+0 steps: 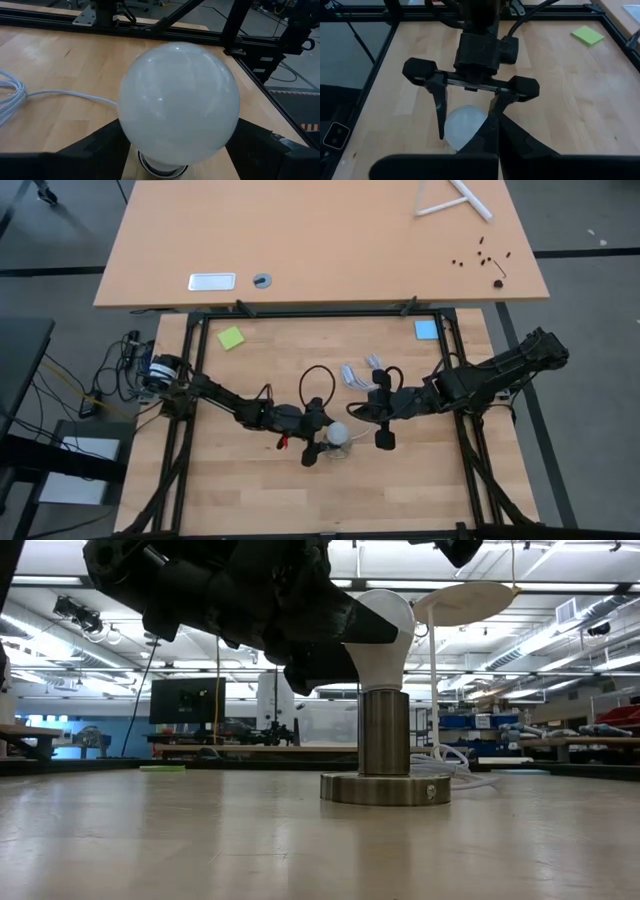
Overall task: Screw lightbulb
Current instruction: Insert the lightbulb into the lamp
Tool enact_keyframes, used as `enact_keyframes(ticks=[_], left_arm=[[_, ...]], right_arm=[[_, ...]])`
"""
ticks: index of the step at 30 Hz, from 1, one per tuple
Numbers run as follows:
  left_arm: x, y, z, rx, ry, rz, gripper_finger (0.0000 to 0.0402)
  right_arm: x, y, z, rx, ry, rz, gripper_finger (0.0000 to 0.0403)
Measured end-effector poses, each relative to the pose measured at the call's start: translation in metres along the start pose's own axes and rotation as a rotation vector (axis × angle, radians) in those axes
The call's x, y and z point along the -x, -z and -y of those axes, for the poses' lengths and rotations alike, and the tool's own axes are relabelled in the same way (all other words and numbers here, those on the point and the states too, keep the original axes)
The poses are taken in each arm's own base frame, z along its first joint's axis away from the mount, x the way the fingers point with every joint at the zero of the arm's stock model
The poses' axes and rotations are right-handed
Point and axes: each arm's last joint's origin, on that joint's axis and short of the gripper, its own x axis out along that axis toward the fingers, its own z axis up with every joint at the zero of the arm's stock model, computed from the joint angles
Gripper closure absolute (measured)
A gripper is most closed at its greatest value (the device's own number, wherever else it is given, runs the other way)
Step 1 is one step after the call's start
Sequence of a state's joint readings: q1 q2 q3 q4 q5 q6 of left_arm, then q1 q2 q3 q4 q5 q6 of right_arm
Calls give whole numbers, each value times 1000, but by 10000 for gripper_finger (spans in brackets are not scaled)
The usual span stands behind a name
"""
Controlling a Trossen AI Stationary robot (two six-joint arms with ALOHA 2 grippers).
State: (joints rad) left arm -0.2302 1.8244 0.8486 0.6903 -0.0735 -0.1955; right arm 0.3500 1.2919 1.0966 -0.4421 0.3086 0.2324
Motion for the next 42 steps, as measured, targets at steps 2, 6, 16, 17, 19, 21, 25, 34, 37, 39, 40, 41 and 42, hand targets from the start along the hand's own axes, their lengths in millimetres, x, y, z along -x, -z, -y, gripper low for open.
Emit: enact_keyframes(ticks=[2,6,16,17,19,21,25,34,37,39,40,41,42], left_arm=[[0,0,0,0,0,3,99],[0,0,0,-3,0,1,99],[0,1,0,-7,-2,-9,99],[0,1,0,-7,-2,-9,99],[0,1,0,-7,-3,-9,99],[0,1,0,-2,-2,-9,99],[0,1,0,-4,-3,-11,99],[0,0,0,17,-2,-4,99],[0,0,0,18,-2,-5,99],[0,0,0,14,-2,-6,99],[0,0,0,10,-2,-7,99],[0,0,0,-1,-2,-6,99],[0,0,0,-6,-2,-6,99]], right_arm=[[0,0,0,-4,0,2,398],[0,-2,0,-31,-5,17,398],[-11,-7,-2,36,-18,65,396],[-11,-7,-1,45,-15,65,396],[-8,-6,0,74,-6,51,395],[-6,-7,1,81,13,63,396],[-6,-7,3,76,17,63,399],[-6,-7,3,69,10,62,397],[-6,-8,5,61,12,62,397],[-7,-8,6,55,10,63,397],[-9,-7,7,50,6,71,397],[-11,-5,8,46,4,78,397],[-14,-2,10,43,4,79,397]])
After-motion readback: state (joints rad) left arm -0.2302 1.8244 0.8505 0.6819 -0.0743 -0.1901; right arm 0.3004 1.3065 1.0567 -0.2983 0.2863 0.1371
